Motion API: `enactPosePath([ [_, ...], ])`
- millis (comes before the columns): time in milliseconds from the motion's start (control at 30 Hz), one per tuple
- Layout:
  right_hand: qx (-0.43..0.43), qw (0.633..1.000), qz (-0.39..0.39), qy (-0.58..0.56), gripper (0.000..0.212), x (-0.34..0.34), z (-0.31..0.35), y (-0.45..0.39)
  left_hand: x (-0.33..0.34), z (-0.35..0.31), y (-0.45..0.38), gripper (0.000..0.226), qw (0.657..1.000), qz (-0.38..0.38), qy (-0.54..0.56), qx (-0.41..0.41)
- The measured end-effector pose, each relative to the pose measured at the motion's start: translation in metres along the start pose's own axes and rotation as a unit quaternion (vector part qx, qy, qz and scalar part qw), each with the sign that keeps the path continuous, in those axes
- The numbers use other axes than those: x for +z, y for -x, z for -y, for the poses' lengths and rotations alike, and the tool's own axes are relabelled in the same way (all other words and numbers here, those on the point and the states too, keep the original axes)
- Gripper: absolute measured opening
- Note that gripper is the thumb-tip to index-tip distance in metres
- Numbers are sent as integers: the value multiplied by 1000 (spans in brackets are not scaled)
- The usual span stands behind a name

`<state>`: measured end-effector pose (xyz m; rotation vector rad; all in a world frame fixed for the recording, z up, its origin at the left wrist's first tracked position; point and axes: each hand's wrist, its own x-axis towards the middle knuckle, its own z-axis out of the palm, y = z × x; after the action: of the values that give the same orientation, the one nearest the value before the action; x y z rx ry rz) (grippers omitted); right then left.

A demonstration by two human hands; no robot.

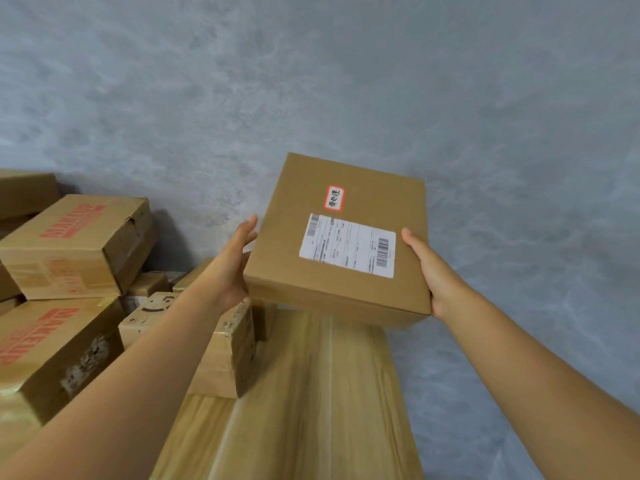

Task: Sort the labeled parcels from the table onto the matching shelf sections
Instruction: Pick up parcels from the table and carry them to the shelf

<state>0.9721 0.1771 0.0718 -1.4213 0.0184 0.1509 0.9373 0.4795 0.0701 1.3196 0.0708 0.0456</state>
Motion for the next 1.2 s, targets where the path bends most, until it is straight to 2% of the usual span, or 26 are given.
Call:
enactPosePath([
  [100, -10, 998, -44, -47, 57, 19, -1, 2, 7, 13, -3, 86, 990, -95, 107, -5],
  [133, -9, 997, -55, -59, 63, 25, -4, 3, 11, 18, -4, 88, 982, -100, 158, -8],
  [233, -9, 992, -83, -96, 72, 41, -17, 5, 26, 28, -4, 98, 959, -28, 282, -5],
  [267, -10, 989, -90, -114, 76, 46, -21, 5, 32, 29, -3, 94, 961, -17, 277, 5],
  [333, -22, 985, -98, -138, 79, 55, -29, 5, 46, 37, 0, 80, 981, -28, 191, 20],
  [400, -29, 986, -93, -138, 76, 61, -33, 5, 58, 48, 3, 87, 989, -39, 137, 31],
  [500, -31, 991, -77, -108, 84, 53, -32, 3, 58, 45, 2, 91, 986, -50, 152, 48],
  [600, -49, 985, -142, -82, 99, 22, -21, -3, 38, 27, 1, 76, 988, -28, 136, 68],
  [667, -57, 981, -184, -24, 95, -1, -13, -4, 24, 18, 1, 70, 993, -18, 84, 77],
  [733, -63, 985, -149, 57, 75, -18, -8, -5, 13, 12, 1, 65, 995, -2, 42, 85],
  [800, -54, 993, -48, 88, 54, -22, -7, -3, 8, 7, 3, 62, 995, 29, 39, 89],
  [867, -47, 995, 30, 80, 50, -19, -9, -1, 10, 4, 6, 59, 993, 58, 47, 93],
  [900, -54, 995, 41, 79, 54, -17, -10, -1, 13, 3, 7, 57, 992, 68, 47, 94],
  [1000, -87, 993, 13, 75, 78, -13, -11, 3, 17, 3, 7, 60, 990, 84, 47, 100],
  [1067, -102, 992, -5, 74, 87, -13, -12, 5, 17, 3, 6, 61, 989, 88, 45, 108],
  [1133, -111, 991, -12, 75, 87, -14, -11, 6, 18, 5, 5, 61, 989, 85, 44, 113],
  [1200, -115, 990, -25, 84, 78, -15, -10, 5, 20, 7, 3, 60, 989, 75, 50, 114],
])
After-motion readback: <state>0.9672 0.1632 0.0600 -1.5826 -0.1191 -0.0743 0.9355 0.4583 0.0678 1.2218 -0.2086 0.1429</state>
